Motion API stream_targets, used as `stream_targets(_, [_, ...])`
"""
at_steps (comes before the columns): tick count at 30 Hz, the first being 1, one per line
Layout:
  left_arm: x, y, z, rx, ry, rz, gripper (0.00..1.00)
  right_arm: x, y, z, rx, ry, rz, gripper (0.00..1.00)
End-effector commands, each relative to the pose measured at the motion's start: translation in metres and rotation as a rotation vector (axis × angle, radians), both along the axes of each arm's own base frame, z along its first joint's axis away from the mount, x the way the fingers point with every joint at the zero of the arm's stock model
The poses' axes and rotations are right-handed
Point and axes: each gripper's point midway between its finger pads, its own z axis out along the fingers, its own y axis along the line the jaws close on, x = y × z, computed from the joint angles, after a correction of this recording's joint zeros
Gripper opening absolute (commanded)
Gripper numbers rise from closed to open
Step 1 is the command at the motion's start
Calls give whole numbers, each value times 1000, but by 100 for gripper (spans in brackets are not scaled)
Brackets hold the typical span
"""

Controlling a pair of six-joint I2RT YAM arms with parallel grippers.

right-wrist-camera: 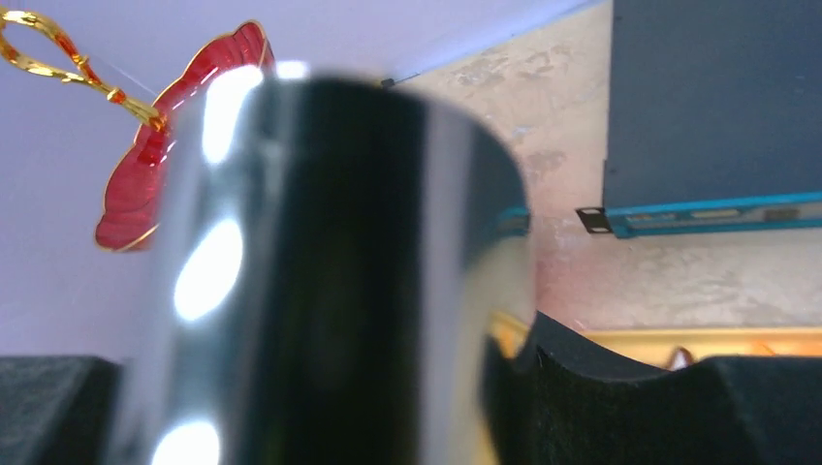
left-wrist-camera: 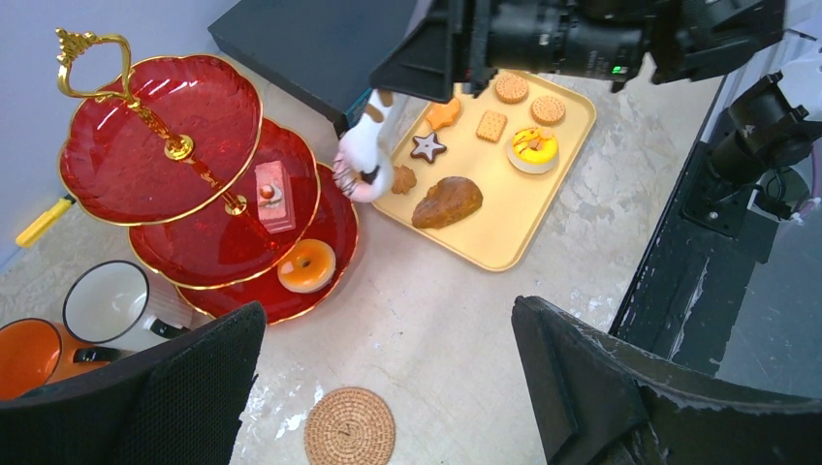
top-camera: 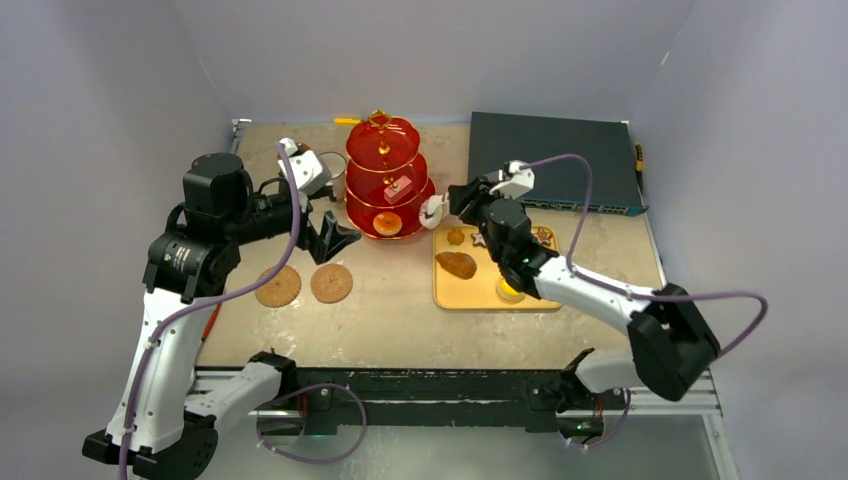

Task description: Serve the afternoon tea

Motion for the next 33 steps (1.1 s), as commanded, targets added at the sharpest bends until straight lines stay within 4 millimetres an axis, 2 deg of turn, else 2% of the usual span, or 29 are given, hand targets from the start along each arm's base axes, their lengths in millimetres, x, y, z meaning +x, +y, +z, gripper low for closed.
stream_targets(1, [-3,1,17,-4,-67,-10,99,31,20,36,153,-106,26,27])
stream_targets(8, [-4,2,15,8,-71,-12,99,63,33,21,187,-115,17,28])
stream_targets(13, [-3,3,14,16,-77,-12,99,75,42,4,177,-107,18,31])
stream_targets(20, [-3,2,15,12,-77,-16,99,79,33,1,131,-122,-29,53])
stream_targets(23, [-2,0,15,7,-72,-19,99,76,28,-3,108,-112,-39,59])
stream_targets(28, [-2,0,17,1,-75,-21,99,72,22,-4,65,-99,-48,66])
stream_targets(33, [-3,0,19,0,-78,-21,99,66,17,-5,40,-81,-47,66])
